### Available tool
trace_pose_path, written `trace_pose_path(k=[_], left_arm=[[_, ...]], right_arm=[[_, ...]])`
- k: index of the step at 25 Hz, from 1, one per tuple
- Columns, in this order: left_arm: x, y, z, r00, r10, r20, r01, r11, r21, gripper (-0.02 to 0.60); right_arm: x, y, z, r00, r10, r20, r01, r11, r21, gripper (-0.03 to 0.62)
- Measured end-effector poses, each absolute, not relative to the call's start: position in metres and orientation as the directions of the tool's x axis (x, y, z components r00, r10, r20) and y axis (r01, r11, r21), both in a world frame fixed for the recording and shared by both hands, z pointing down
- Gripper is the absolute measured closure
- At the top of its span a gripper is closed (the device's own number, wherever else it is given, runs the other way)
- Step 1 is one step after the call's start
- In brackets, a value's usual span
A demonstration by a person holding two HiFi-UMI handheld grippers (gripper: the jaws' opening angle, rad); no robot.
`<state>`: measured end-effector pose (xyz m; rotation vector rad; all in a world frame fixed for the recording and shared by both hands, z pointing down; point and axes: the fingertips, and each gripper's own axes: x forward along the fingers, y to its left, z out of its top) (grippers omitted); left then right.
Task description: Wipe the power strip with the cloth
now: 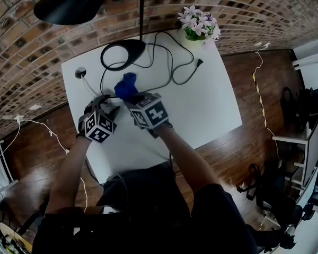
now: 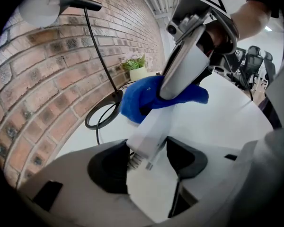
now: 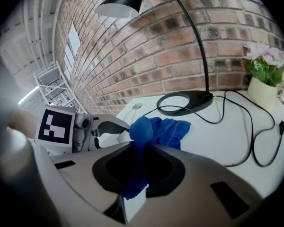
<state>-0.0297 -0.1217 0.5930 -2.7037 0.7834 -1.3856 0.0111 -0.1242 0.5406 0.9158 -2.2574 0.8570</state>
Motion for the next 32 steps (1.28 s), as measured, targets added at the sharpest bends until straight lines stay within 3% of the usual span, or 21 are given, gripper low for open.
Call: trace_pose_path(k=[21, 25, 32], left_arm=[[-0.030, -0.122, 0.595, 0.458, -0.434, 0.776, -0.433, -0.871, -0.231, 0.325], [-0.031, -0.121, 0.596, 0.454, -0.432, 0.779, -0.428, -0.873, -0.235, 0.325], [-0.030, -0.121, 0.597, 0.440, -0.426, 0.791, -0.418, -0.876, -0.239, 0.325]], right_arm=[[0.123, -0.111, 0.543, -0.490, -0.514, 0.705, -0.861, 0.413, -0.297, 0.545], [0.149, -0.090, 0.574, -0.386, -0.459, 0.800, -0.887, 0.424, -0.184, 0.545], [0.160, -0.078, 0.589, -0.390, -0.481, 0.786, -0.907, 0.350, -0.236, 0.546]])
